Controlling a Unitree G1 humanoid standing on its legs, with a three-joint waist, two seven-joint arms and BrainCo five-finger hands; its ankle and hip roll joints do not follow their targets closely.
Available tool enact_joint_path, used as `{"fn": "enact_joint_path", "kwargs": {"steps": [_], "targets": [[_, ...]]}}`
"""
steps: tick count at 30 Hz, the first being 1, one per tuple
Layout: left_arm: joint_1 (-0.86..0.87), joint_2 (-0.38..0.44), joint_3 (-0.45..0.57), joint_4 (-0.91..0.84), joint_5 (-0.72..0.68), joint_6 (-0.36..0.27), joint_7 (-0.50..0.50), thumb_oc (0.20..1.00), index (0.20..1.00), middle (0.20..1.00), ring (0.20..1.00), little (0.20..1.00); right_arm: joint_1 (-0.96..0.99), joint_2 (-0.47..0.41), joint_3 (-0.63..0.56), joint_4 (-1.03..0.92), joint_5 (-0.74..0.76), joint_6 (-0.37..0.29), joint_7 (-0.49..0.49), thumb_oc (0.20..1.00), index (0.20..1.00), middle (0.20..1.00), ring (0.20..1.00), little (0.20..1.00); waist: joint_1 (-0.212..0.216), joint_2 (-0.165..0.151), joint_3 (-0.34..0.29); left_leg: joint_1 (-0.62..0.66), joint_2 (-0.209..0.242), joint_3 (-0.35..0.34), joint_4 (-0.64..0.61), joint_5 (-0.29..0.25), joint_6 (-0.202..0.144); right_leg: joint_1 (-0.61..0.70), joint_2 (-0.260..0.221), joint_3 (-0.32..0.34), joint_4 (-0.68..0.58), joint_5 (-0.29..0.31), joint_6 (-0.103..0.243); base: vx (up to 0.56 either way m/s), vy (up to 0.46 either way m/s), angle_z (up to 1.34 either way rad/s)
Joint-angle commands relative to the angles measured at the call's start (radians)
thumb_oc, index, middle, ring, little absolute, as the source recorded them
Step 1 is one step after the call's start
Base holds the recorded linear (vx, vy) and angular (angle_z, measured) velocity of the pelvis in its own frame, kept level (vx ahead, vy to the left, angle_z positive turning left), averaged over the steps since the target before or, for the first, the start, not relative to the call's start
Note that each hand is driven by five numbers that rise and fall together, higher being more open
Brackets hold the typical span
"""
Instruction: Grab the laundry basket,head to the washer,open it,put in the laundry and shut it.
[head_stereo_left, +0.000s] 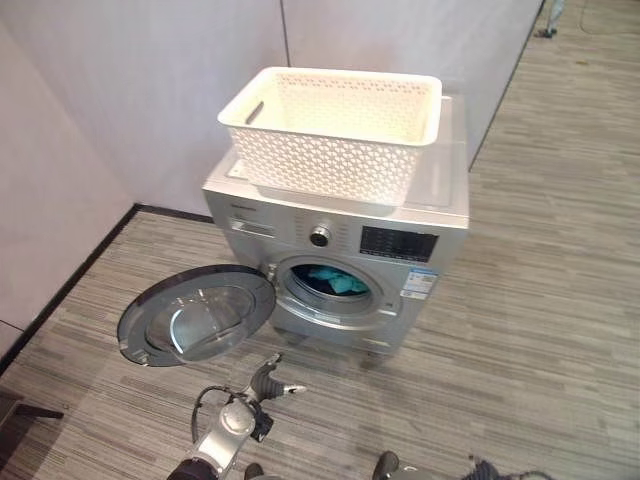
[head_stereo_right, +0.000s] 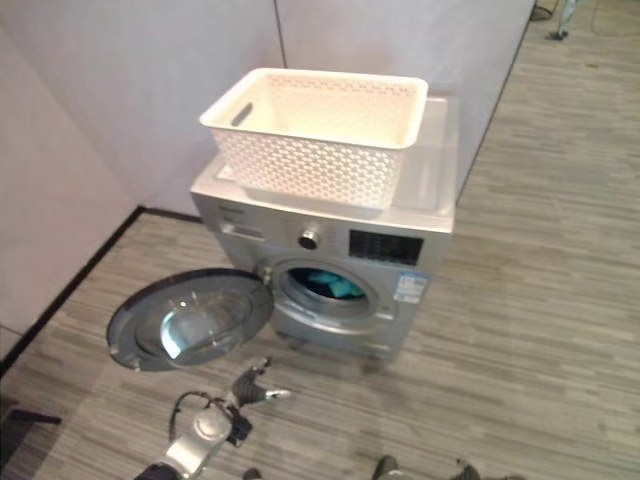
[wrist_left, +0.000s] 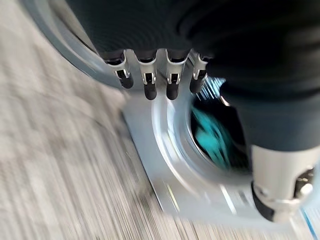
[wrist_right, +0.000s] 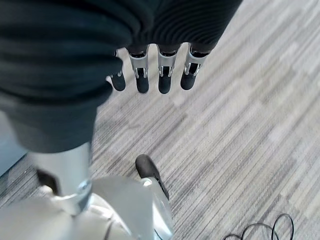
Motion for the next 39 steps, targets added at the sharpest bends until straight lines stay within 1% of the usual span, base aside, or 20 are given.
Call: {"fn": "enact_joint_path", "kwargs": {"steps": [1, 5, 7, 8, 9, 10, 11, 12, 13, 14, 17, 19, 20, 22, 26, 30, 31, 32, 35, 39], "targets": [[0.046, 0.097, 0.095, -0.061, -0.014, -0.026, 0.068, 1.000, 1.000, 1.000, 1.000, 1.000, -0.022, 0.019, -0.010, -0.003, -0.038, -0.004, 0.031, 1.000, 1.000, 1.000, 1.000, 1.000, 0.047, -0.023, 0.008, -0.081, -0.022, -0.025, -0.038, 0.057, 0.022, 0.098, -0.018, 0.044, -0.006, -0.103, 0.034, 0.07, 0.078, 0.16], [0.082, 0.163, 0.292, -0.118, -0.016, -0.046, 0.167, 1.000, 1.000, 1.000, 1.000, 1.000, -0.014, 0.029, -0.001, -0.017, -0.075, -0.005, 0.039, 1.000, 1.000, 1.000, 1.000, 1.000, 0.059, -0.028, -0.008, -0.067, -0.045, -0.009, -0.066, 0.024, 0.024, 0.102, -0.036, 0.046, -0.034, -0.076, 0.054, 0.06, 0.095, 0.13], [0.040, 0.241, 0.416, -0.139, -0.007, -0.058, 0.273, 1.000, 1.000, 1.000, 1.000, 1.000, -0.019, 0.027, 0.028, -0.031, -0.092, -0.011, 0.048, 1.000, 1.000, 1.000, 1.000, 1.000, 0.062, -0.040, -0.006, -0.074, -0.053, -0.002, -0.072, 0.005, 0.023, 0.091, -0.044, 0.052, -0.046, -0.059, 0.066, 0.01, 0.077, -0.05], [0.039, 0.242, 0.418, -0.138, -0.007, -0.058, 0.273, 1.000, 1.000, 1.000, 1.000, 1.000, -0.021, 0.029, 0.029, -0.030, -0.092, -0.011, 0.048, 1.000, 1.000, 1.000, 1.000, 1.000, 0.062, -0.042, -0.005, -0.074, -0.053, -0.001, -0.072, 0.005, 0.024, 0.091, -0.045, 0.053, -0.046, -0.058, 0.066, -0.02, 0.084, -0.12], [-0.020, 0.323, 0.463, -0.103, -0.012, -0.053, 0.315, 1.000, 1.000, 1.000, 1.000, 1.000, -0.021, 0.017, 0.053, -0.040, -0.096, -0.017, 0.065, 1.000, 1.000, 1.000, 1.000, 1.000, 0.057, -0.046, -0.001, -0.080, -0.054, 0.004, -0.076, -0.001, 0.022, 0.082, -0.048, 0.057, -0.052, -0.048, 0.072, -0.02, 0.064, -0.11], [-0.022, 0.325, 0.463, -0.100, -0.013, -0.055, 0.315, 1.000, 1.000, 1.000, 1.000, 1.000, -0.022, 0.019, 0.053, -0.040, -0.096, -0.017, 0.065, 1.000, 1.000, 1.000, 1.000, 1.000, 0.057, -0.048, 0.000, -0.081, -0.055, 0.004, -0.076, -0.001, 0.022, 0.082, -0.048, 0.057, -0.052, -0.048, 0.072, -0.07, 0.108, -0.13], [-0.135, 0.444, 0.483, -0.011, -0.044, -0.050, 0.347, 1.000, 1.000, 1.000, 1.000, 1.000, -0.034, 0.003, 0.079, -0.036, -0.098, -0.020, 0.067, 1.000, 1.000, 1.000, 1.000, 1.000, 0.046, -0.053, 0.013, -0.092, -0.052, 0.007, -0.078, -0.003, 0.021, 0.067, -0.049, 0.060, -0.055, -0.039, 0.078, -0.05, 0.046, -0.11], [-0.143, 0.448, 0.478, -0.003, -0.047, -0.053, 0.348, 1.000, 1.000, 1.000, 1.000, 1.000, -0.037, 0.005, 0.077, -0.035, -0.098, -0.020, 0.067, 1.000, 1.000, 1.000, 1.000, 1.000, 0.047, -0.055, 0.015, -0.093, -0.053, 0.006, -0.078, -0.003, 0.021, 0.067, -0.049, 0.060, -0.055, -0.039, 0.078, -0.14, 0.090, -0.06], [-0.281, 0.571, 0.426, 0.116, -0.058, -0.048, 0.354, 1.000, 1.000, 1.000, 1.000, 1.000, -0.060, -0.015, 0.095, -0.034, -0.093, -0.025, 0.059, 1.000, 1.000, 1.000, 1.000, 1.000, 0.031, -0.067, 0.039, -0.111, -0.048, 0.006, -0.078, -0.001, 0.021, 0.044, -0.049, 0.064, -0.051, -0.027, 0.085, -0.09, 0.045, -0.01], [-0.294, 0.575, 0.416, 0.125, -0.060, -0.051, 0.355, 1.000, 1.000, 1.000, 1.000, 1.000, -0.061, -0.012, 0.090, -0.033, -0.092, -0.025, 0.059, 1.000, 1.000, 1.000, 1.000, 1.000, 0.034, -0.069, 0.041, -0.112, -0.049, 0.006, -0.077, -0.001, 0.021, 0.044, -0.050, 0.063, -0.051, -0.027, 0.085, -0.16, 0.037, 0.02], [-0.516, 0.685, 0.298, 0.292, -0.148, -0.049, 0.294, 1.000, 1.000, 1.000, 1.000, 1.000, -0.106, -0.040, 0.121, -0.037, -0.079, -0.025, 0.042, 1.000, 1.000, 1.000, 1.000, 1.000, 0.019, -0.099, 0.085, -0.152, -0.038, -0.012, -0.072, -0.016, 0.017, 0.008, -0.044, 0.082, -0.047, -0.027, 0.100, -0.07, 0.015, 0.02], [-0.749, 0.750, 0.160, 0.449, -0.230, -0.054, 0.248, 1.000, 1.000, 1.000, 1.000, 1.000, -0.148, -0.053, 0.151, -0.052, -0.055, -0.026, 0.028, 1.000, 1.000, 1.000, 1.000, 1.000, 0.008, -0.142, 0.140, -0.208, -0.030, -0.023, -0.035, -0.022, 0.024, -0.033, -0.046, 0.095, -0.041, -0.001, 0.108, -0.11, 0.006, 0.16], [-0.778, 0.753, 0.135, 0.463, -0.233, -0.058, 0.246, 1.000, 1.000, 1.000, 1.000, 1.000, -0.150, -0.046, 0.143, -0.051, -0.055, -0.026, 0.028, 1.000, 1.000, 1.000, 1.000, 1.000, 0.015, -0.147, 0.142, -0.214, -0.031, -0.025, -0.028, -0.025, 0.024, -0.036, -0.047, 0.094, -0.040, -0.001, 0.108, -0.19, 0.006, -0.04], [-0.970, 0.776, 0.025, 0.555, -0.269, -0.046, 0.226, 1.000, 1.000, 1.000, 1.000, 1.000, -0.188, -0.057, 0.175, -0.068, -0.016, -0.031, 0.020, 1.000, 1.000, 1.000, 1.000, 1.000, 0.006, -0.194, 0.193, -0.300, -0.030, -0.051, 0.043, -0.048, 0.032, -0.078, -0.053, 0.105, -0.042, 0.031, 0.118, -0.14, 0.016, -0.11], [-1.242, 0.800, -0.074, 0.647, -0.403, -0.051, 0.222, 1.000, 1.000, 1.000, 1.000, 1.000, -0.236, -0.062, 0.214, -0.119, 0.036, -0.041, 0.015, 1.000, 1.000, 1.000, 1.000, 1.000, -0.008, -0.268, 0.243, -0.417, -0.045, -0.071, 0.107, -0.071, 0.045, -0.154, -0.062, 0.121, -0.058, 0.093, 0.147, -0.07, 0.034, 0.08], [-1.459, 0.822, -0.178, 0.682, -0.483, -0.064, 0.230, 1.000, 1.000, 1.000, 1.000, 1.000, -0.269, -0.091, 0.260, -0.196, 0.059, -0.062, 0.016, 1.000, 1.000, 1.000, 1.000, 1.000, -0.016, -0.322, 0.279, -0.517, -0.047, -0.090, 0.150, -0.075, 0.045, -0.219, -0.065, 0.119, -0.063, 0.125, 0.161, -0.06, 0.010, 0.02], [-1.473, 0.822, -0.191, 0.688, -0.485, -0.064, 0.229, 1.000, 1.000, 1.000, 1.000, 1.000, -0.271, -0.088, 0.258, -0.198, 0.060, -0.061, 0.017, 1.000, 1.000, 1.000, 1.000, 1.000, -0.016, -0.325, 0.279, -0.523, -0.048, -0.091, 0.153, -0.076, 0.045, -0.223, -0.065, 0.118, -0.063, 0.125, 0.161, -0.06, -0.010, 0.05], [-1.558, 0.838, -0.245, 0.698, -0.491, -0.064, 0.243, 1.000, 1.000, 1.000, 1.000, 1.000, -0.273, -0.101, 0.267, -0.243, 0.074, -0.071, 0.016, 1.000, 1.000, 1.000, 1.000, 1.000, -0.025, -0.349, 0.286, -0.568, -0.043, -0.106, 0.180, -0.084, 0.045, -0.249, -0.059, 0.118, -0.066, 0.139, 0.168, -0.01, -0.010, 0.06], [-1.599, 0.847, -0.286, 0.691, -0.478, -0.062, 0.260, 1.000, 1.000, 1.000, 1.000, 1.000, -0.267, -0.103, 0.272, -0.273, 0.085, -0.076, 0.011, 1.000, 1.000, 1.000, 1.000, 1.000, -0.032, -0.362, 0.288, -0.598, -0.038, -0.113, 0.199, -0.092, 0.045, -0.267, -0.054, 0.118, -0.072, 0.145, 0.172, -0.01, -0.016, 0.08], [-1.533, 0.862, -0.284, 0.706, -0.430, -0.049, 0.242, 1.000, 1.000, 1.000, 1.000, 1.000, -0.238, -0.104, 0.298, -0.328, 0.066, -0.072, 0.033, 1.000, 1.000, 1.000, 1.000, 1.000, -0.038, -0.372, 0.273, -0.599, -0.036, -0.107, 0.211, -0.108, 0.052, -0.270, -0.054, 0.128, -0.080, 0.149, 0.175, 0.03, 0.020, -0.04]]}}
